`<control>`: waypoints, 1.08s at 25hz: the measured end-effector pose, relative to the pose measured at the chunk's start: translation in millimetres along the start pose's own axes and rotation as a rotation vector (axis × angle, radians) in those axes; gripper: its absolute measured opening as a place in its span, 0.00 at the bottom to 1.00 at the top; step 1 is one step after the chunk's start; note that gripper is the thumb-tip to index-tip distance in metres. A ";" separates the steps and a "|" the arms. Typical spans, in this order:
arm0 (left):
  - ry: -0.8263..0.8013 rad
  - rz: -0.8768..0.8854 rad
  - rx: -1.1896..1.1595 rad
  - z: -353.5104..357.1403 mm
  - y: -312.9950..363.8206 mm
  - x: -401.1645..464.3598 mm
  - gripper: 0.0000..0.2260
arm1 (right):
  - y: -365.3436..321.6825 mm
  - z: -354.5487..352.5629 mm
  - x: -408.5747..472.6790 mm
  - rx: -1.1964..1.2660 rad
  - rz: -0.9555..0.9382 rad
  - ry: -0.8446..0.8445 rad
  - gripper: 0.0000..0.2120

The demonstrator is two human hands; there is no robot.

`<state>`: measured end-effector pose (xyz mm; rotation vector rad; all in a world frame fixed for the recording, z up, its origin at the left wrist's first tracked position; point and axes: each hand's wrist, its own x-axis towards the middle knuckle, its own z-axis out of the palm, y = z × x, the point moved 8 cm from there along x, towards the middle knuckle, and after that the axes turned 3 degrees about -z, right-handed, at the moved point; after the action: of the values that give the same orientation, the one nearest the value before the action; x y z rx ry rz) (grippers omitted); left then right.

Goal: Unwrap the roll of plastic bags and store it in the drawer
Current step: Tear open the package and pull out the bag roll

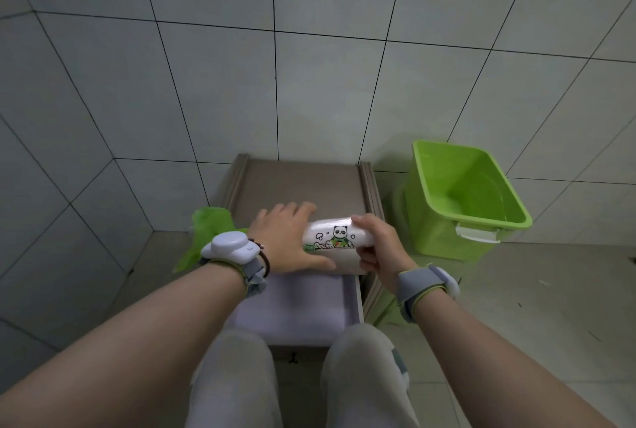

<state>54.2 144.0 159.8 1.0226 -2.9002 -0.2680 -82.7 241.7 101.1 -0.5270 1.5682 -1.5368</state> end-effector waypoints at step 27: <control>0.012 -0.010 -0.002 14.4 -61.3 -9.1 0.17 | -10.0 -14.3 10.3 0.115 -0.077 0.005 0.07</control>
<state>97.6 104.9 134.6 1.0356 -2.8846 -0.2645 -102.4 240.5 106.1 -0.5236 1.4683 -1.6765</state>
